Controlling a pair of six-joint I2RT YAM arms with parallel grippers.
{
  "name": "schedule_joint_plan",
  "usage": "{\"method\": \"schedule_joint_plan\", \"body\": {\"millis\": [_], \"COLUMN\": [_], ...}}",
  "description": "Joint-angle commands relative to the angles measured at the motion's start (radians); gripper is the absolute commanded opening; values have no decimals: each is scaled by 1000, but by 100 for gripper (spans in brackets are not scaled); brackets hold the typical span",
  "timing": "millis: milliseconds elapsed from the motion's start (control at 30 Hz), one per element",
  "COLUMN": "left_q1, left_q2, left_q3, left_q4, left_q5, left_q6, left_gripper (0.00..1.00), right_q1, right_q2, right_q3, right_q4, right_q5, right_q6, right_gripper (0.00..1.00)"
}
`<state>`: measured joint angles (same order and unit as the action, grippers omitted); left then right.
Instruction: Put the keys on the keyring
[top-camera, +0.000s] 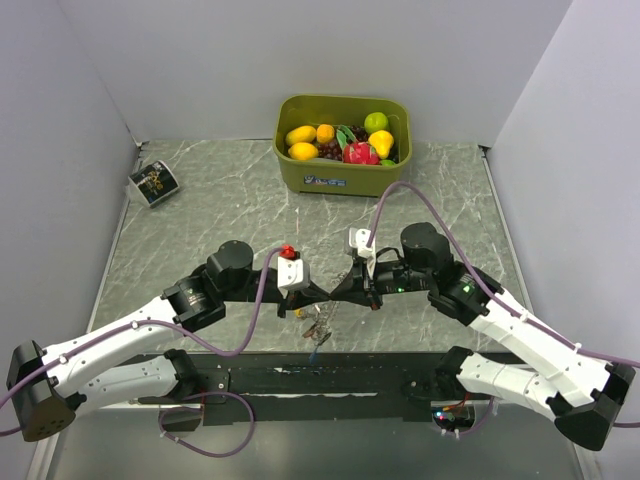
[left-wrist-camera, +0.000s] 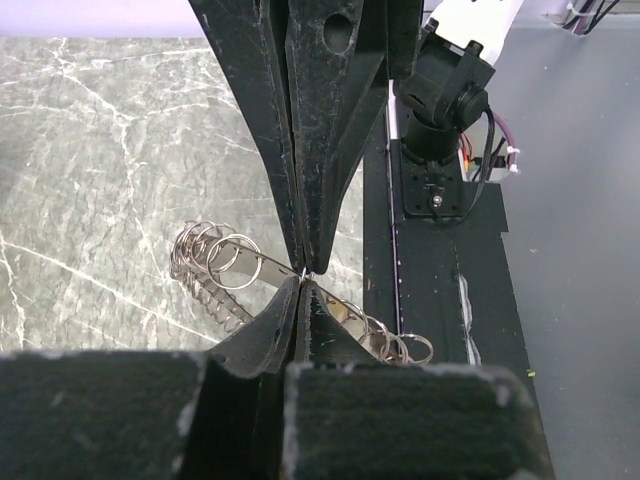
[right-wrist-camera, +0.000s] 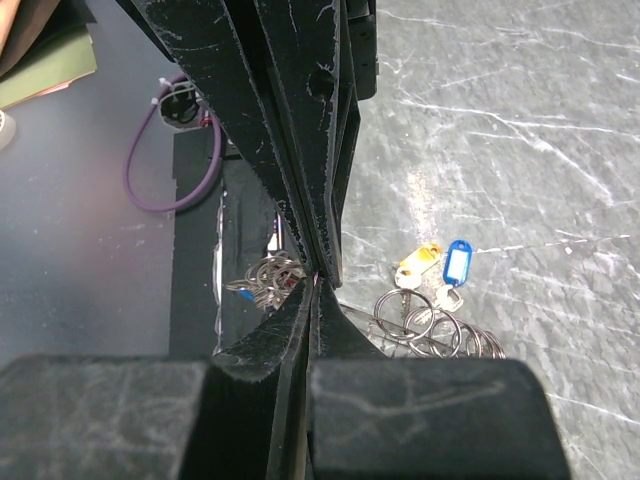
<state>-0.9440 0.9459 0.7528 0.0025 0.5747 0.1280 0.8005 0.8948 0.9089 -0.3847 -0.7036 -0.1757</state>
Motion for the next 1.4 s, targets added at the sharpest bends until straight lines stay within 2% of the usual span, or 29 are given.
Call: {"method": "schedule_joint_plan", "body": {"millis": [0,67,100,133,167,233,267,367,433,467,600,767,967,1200,1367], "left_q1": [-4,-4,-4,-4,-4,-4,-4,-3,-4,-4,-4,-3,-4,-4,-4], "left_q2": [-33,-44,-55,-59,-67,-90,-99,-139,-174,-188,-269,-366,-458,-467,-473], "left_q3": [0,-29,-36,-55,-66,-104,-119,-185,-236,-251,-341,-400,-409,-392,-339], "left_q4": [89,134,149,175,194,262,289,410,465,522,620,640,574,518,371], "left_q5": [19,7,4,-12,-16,-32,-39,-52,-59,-64,-44,-10,-7,-70,-137], "left_q6": [-30,-56,-63,-73,-89,-117,-120,-175,-188,-189,-162,-50,-7,-39,-45], "left_gripper": [1,1,1,1,1,1,1,1,1,1,1,1,1,1,1], "right_q1": [5,3,3,3,3,3,3,2,2,2,2,2,2,2,0], "right_q2": [-48,-92,-109,-140,-154,-181,-188,-198,-200,-200,-207,-220,-231,-223,-218], "right_q3": [-13,-44,-76,-88,-99,-119,-122,-137,-149,-153,-166,-159,-159,-188,-212], "right_q4": [124,208,242,265,303,326,342,365,380,380,415,389,362,360,346], "right_q5": [-25,-27,-33,-33,-33,-27,-27,-43,-63,-68,-71,-40,-17,19,176], "right_q6": [36,60,91,102,116,139,142,162,174,174,208,194,186,205,249], "right_gripper": [12,26,39,45,55,63,71,86,93,99,99,99,99,99,99]}}
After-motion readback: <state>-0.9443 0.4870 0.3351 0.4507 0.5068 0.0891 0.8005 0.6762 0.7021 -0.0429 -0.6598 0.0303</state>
